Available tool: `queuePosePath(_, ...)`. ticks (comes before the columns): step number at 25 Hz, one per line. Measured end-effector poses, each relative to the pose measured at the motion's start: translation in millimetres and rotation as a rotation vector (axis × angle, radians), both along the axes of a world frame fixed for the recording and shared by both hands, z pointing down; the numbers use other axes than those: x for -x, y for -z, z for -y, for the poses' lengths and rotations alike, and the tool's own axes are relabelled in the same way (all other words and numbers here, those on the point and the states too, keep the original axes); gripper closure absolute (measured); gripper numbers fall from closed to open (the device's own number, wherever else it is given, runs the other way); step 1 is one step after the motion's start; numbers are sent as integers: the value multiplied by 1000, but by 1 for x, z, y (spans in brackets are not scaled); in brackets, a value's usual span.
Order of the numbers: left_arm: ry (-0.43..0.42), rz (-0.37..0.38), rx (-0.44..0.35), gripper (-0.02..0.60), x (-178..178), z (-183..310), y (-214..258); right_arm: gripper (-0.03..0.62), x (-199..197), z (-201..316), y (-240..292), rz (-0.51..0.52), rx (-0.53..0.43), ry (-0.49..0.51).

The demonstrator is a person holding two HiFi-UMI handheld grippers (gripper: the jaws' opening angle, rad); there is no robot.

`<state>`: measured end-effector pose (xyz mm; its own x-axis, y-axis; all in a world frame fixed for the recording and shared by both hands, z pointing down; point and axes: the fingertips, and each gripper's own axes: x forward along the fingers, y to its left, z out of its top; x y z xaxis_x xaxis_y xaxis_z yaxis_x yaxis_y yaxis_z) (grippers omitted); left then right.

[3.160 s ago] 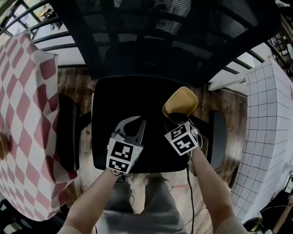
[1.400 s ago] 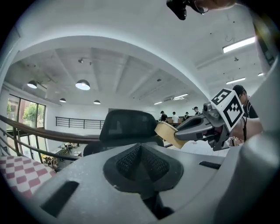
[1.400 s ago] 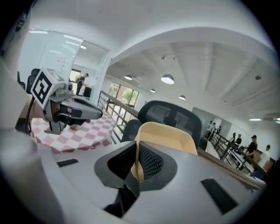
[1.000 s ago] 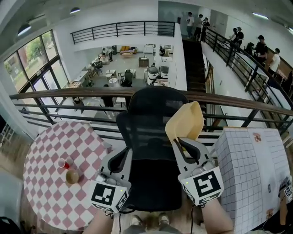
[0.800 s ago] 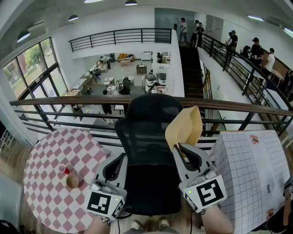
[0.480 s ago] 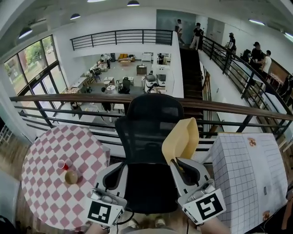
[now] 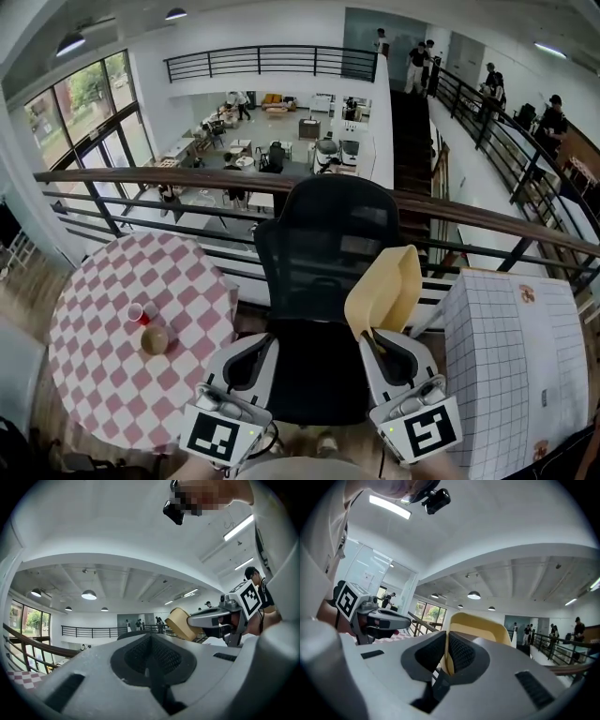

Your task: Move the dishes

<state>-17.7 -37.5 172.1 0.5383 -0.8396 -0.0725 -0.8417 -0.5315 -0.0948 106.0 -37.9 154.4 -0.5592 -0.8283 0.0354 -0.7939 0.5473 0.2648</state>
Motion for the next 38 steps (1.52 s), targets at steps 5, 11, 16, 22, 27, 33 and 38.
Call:
queuePosePath(5, 10, -5, 36, 568, 26, -7, -3, 562, 30, -2, 1, 11, -3, 35)
queuePosePath(11, 99, -12, 29, 568, 82, -16, 5, 562, 103, -2, 18, 38, 6, 212)
queuePosePath(16, 224, 31, -7, 568, 95, -5, 3, 562, 128, 19, 24, 16, -16, 384)
queuePosePath(22, 375, 56, -7, 568, 163, -12, 10, 562, 218, 15, 28, -72, -17, 636)
queuePosePath(27, 502, 86, 27, 568, 212, -26, -3, 562, 277, 6, 15, -138, 32, 761)
queuePosePath(33, 659, 71, 50, 568, 271, -48, -28, 562, 345, -6, -24, -201, 88, 891)
queuePosePath(38, 735, 66, 96, 568, 310, -61, -59, 562, 391, -13, -73, -255, 150, 961)
